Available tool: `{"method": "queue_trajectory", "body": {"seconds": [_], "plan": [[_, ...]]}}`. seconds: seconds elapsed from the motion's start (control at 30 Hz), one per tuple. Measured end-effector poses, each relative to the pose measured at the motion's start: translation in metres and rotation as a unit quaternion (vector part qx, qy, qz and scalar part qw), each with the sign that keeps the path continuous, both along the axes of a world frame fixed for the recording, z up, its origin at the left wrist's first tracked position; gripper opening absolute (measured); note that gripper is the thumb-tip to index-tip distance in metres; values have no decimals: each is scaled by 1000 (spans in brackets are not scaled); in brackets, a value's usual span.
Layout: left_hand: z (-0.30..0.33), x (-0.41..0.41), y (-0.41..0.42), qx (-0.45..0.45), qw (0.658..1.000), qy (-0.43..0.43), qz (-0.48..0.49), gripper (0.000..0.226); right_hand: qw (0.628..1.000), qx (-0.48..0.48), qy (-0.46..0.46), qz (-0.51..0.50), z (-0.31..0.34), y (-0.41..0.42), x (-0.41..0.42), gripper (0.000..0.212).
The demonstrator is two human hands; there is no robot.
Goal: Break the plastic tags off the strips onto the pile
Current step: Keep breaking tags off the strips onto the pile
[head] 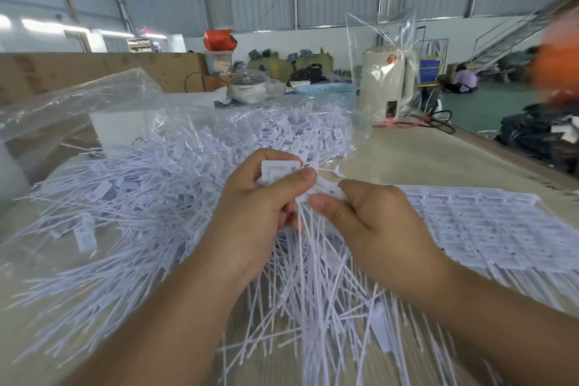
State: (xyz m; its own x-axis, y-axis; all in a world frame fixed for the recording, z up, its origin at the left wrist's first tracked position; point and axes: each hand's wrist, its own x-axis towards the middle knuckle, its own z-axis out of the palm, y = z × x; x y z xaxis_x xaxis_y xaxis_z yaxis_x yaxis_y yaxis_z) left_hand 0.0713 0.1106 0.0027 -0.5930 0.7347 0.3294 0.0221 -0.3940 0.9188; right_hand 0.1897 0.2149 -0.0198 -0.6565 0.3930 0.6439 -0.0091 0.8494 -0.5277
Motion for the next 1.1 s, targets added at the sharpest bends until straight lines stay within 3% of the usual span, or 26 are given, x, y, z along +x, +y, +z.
{"method": "queue_trajectory", "body": {"seconds": [0.1,0.2,0.4,0.5,0.63,0.83,1.1], "plan": [[-3,-3,0,-33,999,42,13,13,995,-47,-49,69,3,11,3,44],[-6,3,2,-52,992,105,36,14,990,-19,-90,108,5,17,7,48],[-7,6,5,-56,990,122,39,13,993,24,-85,76,6,15,6,55],[-7,9,6,-43,995,77,36,19,999,25,-26,5,4,5,3,49],[-5,6,5,-34,998,-18,45,19,986,-56,149,-54,14,11,5,46],[-8,9,5,-60,992,101,51,7,999,1,-12,42,8,9,9,39],[-9,4,4,-76,992,101,6,26,987,91,-129,26,5,-1,9,91]]}}
